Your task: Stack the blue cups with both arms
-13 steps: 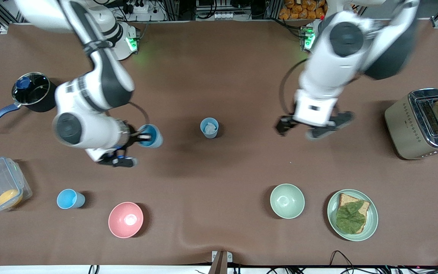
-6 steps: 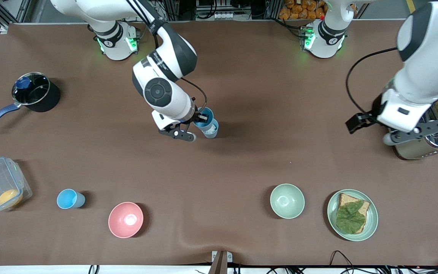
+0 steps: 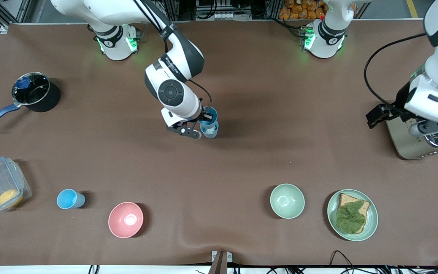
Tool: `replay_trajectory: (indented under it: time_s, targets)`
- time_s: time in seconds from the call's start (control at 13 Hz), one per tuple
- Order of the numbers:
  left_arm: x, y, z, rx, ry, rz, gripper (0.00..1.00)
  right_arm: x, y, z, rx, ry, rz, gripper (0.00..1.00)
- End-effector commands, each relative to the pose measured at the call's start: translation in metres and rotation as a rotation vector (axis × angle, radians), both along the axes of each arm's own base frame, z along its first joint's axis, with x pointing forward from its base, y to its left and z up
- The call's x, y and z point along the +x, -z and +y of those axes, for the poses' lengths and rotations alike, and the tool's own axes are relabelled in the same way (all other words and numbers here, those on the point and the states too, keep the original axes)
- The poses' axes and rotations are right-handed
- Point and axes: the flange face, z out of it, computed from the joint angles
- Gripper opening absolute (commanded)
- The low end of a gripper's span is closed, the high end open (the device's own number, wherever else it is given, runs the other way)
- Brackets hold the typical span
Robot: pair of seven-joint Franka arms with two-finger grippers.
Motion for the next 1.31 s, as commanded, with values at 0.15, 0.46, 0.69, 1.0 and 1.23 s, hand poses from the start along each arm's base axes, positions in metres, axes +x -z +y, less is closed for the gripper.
replay_trajectory:
  time_s: [0.15,0.46,0.69,1.0,1.23]
  targets:
    - [-0.007,-0.014,0.005,0.010,0.096,0.022,1.00,-0.009,0.014,0.008,0.000,0.038,-0.015,0.00]
    - [-0.015,-0.031,0.013,-0.002,0.145,0.005,1.00,-0.002,0.015,0.005,0.005,0.048,-0.025,0.00]
    - [-0.023,-0.030,0.008,-0.004,0.196,0.056,1.00,0.018,0.001,-0.006,0.020,0.070,-0.040,0.77]
    - [-0.023,-0.034,0.016,-0.041,0.184,0.049,1.00,0.019,-0.006,-0.008,0.022,0.069,-0.037,1.00]
    - [-0.027,-0.039,0.016,-0.040,0.184,0.043,1.00,0.053,-0.036,-0.067,0.016,0.011,-0.012,1.00]
